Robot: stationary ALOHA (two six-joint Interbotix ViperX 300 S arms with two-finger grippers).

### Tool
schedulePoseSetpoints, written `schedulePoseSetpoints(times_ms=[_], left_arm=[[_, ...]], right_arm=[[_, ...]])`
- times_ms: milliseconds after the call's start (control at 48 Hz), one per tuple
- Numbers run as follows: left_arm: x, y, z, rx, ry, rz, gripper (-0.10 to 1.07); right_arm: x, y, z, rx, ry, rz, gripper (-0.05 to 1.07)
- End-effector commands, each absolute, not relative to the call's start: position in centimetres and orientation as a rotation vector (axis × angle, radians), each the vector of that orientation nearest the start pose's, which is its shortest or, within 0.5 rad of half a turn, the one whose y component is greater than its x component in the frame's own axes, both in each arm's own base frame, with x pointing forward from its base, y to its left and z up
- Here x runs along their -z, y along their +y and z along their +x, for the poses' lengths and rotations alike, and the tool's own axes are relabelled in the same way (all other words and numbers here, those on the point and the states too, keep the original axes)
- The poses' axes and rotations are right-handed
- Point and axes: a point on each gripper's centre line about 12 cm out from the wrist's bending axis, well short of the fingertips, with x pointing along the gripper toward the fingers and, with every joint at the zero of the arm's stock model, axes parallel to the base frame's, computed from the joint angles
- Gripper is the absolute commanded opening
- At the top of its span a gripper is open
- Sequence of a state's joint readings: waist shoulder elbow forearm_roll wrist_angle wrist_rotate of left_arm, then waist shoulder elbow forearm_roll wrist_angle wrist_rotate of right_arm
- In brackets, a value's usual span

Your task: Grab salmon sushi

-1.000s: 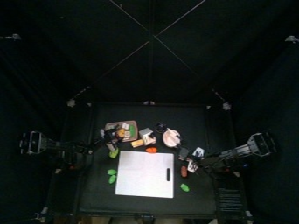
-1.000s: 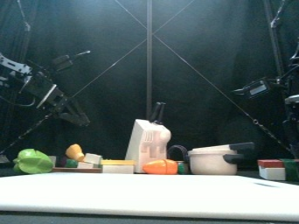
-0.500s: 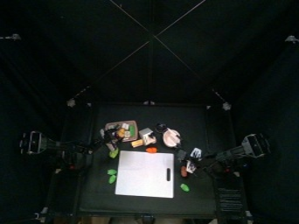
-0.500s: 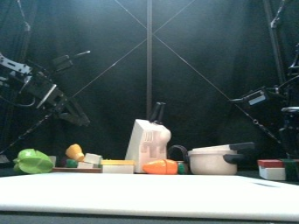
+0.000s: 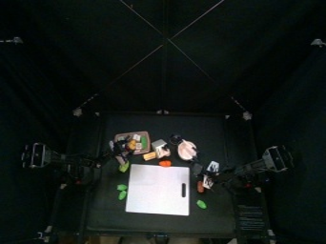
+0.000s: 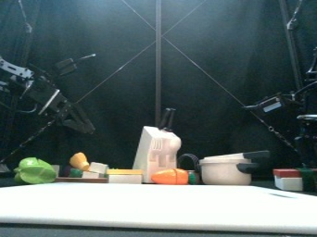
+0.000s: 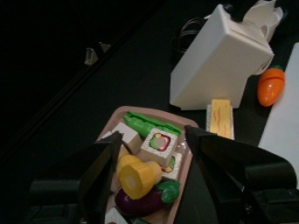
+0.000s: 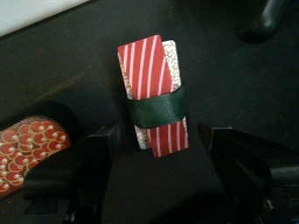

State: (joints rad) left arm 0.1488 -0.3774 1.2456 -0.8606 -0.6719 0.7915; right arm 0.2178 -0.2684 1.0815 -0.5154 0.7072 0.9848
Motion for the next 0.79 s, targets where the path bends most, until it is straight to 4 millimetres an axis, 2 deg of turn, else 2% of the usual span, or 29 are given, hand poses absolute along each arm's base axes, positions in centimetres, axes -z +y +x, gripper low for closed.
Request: schedulePoseSetpoints(times_ms=[0, 500, 771], left_arm=[[-16.3, 9.1, 22.7, -0.626, 0.392, 0.117, 0.94], [-16.4, 9.1, 22.7, -0.623, 0.391, 0.119, 0.94], [-16.3, 9.0, 22.7, -0.618, 0.394, 0.118, 0.94]], right_arm=[[-10.7, 0.5, 20.4, 0.48, 1.29, 0.102, 0.92], [-10.9, 0.5, 20.6, 0.491, 1.286, 0.125, 0.65], [-12.6, 0.8, 21.8, 0.496, 1.244, 0.167, 0.57]])
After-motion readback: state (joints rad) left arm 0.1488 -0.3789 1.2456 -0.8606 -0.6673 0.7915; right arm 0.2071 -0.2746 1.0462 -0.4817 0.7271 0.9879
